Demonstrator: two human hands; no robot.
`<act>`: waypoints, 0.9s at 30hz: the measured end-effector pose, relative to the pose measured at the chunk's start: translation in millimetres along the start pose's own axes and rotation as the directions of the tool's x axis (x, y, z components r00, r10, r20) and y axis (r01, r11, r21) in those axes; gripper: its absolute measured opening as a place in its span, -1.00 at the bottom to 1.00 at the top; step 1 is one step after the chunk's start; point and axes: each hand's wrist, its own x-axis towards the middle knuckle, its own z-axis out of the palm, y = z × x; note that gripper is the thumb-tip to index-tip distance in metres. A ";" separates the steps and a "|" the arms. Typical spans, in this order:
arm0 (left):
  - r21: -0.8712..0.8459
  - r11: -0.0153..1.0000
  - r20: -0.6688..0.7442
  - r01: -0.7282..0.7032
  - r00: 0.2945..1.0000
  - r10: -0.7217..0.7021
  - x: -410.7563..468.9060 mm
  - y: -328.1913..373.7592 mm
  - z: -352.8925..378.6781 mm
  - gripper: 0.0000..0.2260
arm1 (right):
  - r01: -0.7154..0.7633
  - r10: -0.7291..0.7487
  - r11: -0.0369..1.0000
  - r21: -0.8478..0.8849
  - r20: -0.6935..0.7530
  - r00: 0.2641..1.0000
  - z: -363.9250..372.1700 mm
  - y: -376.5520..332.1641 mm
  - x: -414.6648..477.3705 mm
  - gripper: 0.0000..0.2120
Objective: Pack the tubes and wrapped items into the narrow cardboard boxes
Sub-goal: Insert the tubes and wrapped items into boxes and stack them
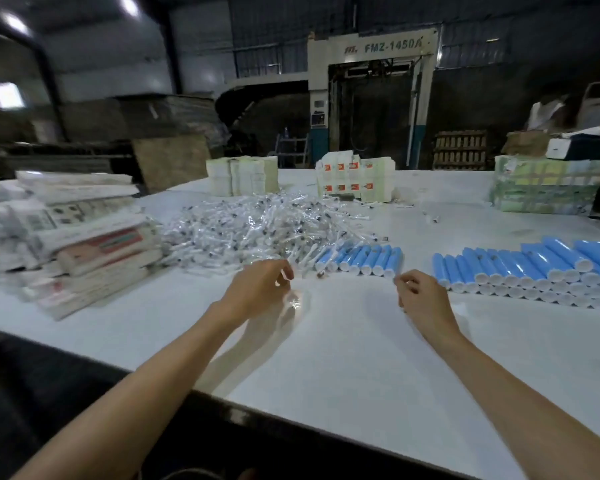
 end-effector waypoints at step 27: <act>0.671 0.501 -0.420 0.546 0.838 -0.350 -41.3 -214.0 -162.1 -0.39 | 0.093 -0.102 0.992 0.081 0.124 0.987 0.8 -5.0 -1.9 -0.76</act>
